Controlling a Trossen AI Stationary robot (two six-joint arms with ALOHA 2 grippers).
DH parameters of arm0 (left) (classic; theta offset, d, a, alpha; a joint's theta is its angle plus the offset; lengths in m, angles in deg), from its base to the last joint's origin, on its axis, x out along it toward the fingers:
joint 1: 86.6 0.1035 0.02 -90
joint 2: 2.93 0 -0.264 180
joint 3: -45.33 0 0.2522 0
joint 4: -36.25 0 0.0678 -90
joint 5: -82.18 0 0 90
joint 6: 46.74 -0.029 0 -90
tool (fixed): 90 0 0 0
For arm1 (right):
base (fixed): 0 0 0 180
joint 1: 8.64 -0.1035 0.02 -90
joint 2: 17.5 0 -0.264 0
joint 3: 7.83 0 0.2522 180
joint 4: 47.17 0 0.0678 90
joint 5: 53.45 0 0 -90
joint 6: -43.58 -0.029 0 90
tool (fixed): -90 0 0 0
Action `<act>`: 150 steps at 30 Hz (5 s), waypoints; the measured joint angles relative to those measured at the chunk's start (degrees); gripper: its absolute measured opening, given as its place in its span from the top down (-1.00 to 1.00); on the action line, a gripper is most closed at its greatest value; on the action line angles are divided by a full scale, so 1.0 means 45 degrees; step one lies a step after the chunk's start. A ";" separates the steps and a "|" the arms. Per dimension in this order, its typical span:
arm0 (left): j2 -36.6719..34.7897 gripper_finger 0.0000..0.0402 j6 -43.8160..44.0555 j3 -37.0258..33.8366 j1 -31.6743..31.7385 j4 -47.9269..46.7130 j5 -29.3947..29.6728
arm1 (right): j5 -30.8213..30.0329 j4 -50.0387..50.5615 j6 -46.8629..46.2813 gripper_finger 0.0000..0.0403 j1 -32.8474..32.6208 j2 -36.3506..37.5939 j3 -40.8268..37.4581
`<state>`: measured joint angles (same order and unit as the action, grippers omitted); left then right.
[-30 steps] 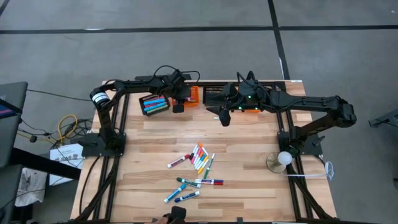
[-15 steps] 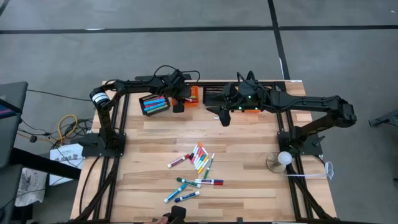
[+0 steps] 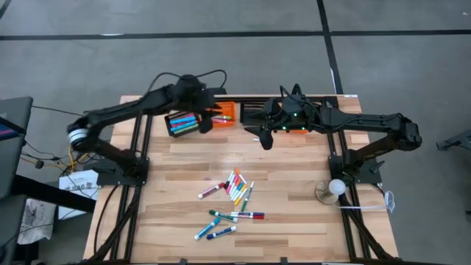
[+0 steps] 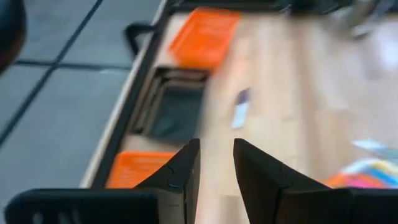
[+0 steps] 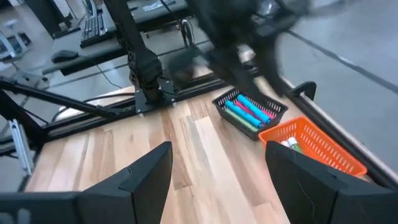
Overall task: Pick & Place Markers
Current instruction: Put the pink marker pen into the left orange bin
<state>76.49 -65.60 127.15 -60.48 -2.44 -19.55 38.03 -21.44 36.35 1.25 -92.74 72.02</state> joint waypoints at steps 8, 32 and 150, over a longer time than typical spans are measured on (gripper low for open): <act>-0.1825 0.52 0.1504 0.0000 -0.2796 -0.2692 0.0440 | -0.0008 -0.0190 0.0829 -0.24 0.0083 0.0000 0.0000; -0.1709 0.31 0.9418 -0.3530 -0.7431 -0.2550 0.1312 | 0.0002 -0.0093 0.0622 -0.24 -0.0024 0.0000 0.0000; -0.9286 0.70 0.7484 -0.3691 -0.8643 0.5943 -0.4503 | -0.0019 -0.0107 0.0035 -0.24 0.0000 0.0000 0.0000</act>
<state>34.70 -31.93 110.54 -99.37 24.30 -39.81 37.94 -21.92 36.51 1.25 -92.74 72.02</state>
